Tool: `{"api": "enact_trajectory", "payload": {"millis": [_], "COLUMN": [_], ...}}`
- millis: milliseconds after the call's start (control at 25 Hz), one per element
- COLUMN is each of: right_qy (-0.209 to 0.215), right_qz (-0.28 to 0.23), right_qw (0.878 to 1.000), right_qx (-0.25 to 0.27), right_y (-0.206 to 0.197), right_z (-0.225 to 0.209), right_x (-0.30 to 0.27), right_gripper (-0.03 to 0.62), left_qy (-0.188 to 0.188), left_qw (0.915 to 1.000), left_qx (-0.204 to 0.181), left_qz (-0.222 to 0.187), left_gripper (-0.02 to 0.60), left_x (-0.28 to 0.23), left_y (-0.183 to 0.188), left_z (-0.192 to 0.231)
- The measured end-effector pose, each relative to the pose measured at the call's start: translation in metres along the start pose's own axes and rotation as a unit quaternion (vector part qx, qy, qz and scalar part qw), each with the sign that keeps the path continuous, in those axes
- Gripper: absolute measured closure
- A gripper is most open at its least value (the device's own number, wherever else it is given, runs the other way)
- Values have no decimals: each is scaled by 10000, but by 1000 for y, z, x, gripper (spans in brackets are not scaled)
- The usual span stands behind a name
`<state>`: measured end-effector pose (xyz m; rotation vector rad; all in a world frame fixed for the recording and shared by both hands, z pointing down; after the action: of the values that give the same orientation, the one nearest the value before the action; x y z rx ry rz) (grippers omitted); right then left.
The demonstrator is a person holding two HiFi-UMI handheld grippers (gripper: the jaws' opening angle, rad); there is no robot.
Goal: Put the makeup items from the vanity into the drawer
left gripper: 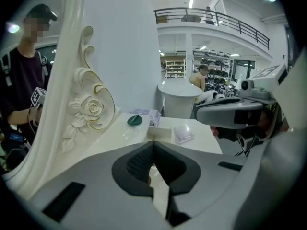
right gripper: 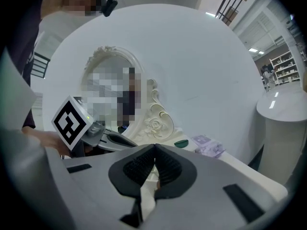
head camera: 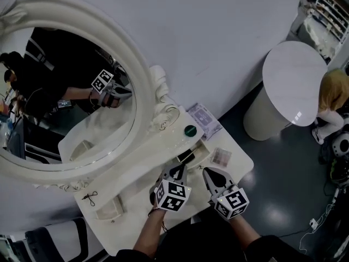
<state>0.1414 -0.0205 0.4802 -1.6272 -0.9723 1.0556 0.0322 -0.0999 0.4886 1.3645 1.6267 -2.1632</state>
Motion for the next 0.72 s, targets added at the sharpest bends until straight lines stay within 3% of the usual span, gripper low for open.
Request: {"api": "enact_trajectory", "payload": {"millis": [160,360,560,720], "right_qy": [55,63,29,98], "right_qz": [-87,-215,-373,-526], "right_qw": [9999,9995,9984,9962], "right_qx": [78,204,413,686], "right_y": [8,17,30,40], "right_z": [16,36,60,80], "right_x": [4,12,24,30], "right_gripper": [571,571,571,571], "left_qy": [-19,-48,-240,-350], "left_qw": [9978,9878,9692,9570], "left_qx": [220,509,890,954], "left_qz": [-620,-1473,-2282,-2719], "left_gripper": [567,568,568,568], "left_x": [30,69,104,124], "left_y": [1,2,-3,-7], "left_z": [-2,-2,-6,-13]}}
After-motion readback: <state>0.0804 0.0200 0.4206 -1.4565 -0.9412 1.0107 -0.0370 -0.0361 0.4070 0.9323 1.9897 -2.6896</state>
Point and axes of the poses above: the fingertips, and each gripper's own axes: x backward along the fingers, z to its left, y out of its top, the point moved 6 cm from there along x, backward along the fingers, and after that the axes turned 9 degrees about x, right-handed, at the moved point
